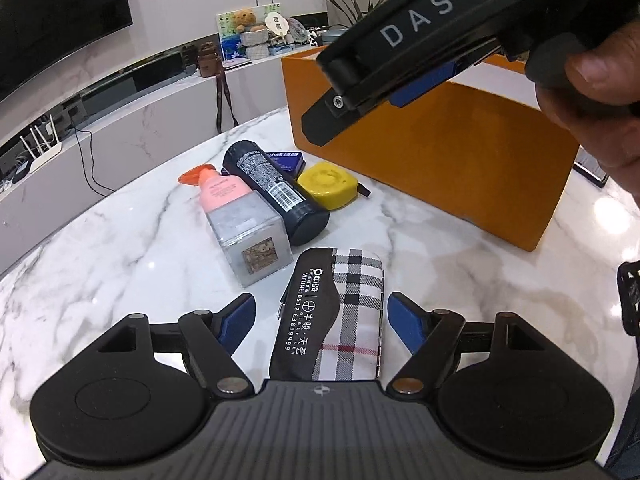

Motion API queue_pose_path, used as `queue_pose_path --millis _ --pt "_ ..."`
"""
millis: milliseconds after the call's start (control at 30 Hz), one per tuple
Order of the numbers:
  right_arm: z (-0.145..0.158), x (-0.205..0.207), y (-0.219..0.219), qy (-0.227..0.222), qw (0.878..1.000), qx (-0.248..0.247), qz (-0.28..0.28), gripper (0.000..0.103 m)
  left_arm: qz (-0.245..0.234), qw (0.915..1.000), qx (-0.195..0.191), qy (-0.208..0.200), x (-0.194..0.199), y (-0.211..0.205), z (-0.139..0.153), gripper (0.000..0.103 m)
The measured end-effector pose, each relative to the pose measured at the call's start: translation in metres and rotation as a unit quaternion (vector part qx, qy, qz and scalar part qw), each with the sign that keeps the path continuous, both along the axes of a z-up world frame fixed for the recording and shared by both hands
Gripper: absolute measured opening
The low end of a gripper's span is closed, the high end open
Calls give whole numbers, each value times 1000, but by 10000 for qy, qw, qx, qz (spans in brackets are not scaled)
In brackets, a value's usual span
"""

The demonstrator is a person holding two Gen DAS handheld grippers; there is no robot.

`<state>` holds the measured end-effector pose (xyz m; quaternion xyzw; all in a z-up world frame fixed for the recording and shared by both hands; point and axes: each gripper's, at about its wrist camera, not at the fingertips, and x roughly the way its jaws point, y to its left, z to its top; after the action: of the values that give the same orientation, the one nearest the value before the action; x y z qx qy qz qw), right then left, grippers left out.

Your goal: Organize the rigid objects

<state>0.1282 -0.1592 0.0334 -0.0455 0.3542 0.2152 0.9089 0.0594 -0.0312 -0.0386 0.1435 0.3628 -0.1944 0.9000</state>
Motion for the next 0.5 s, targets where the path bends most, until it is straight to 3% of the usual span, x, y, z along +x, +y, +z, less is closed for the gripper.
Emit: queue_pose_path --millis 500 --pt "-8 0 14 57 9999 -99 119 79 -94 9995 -74 284 4 -4 -23 91"
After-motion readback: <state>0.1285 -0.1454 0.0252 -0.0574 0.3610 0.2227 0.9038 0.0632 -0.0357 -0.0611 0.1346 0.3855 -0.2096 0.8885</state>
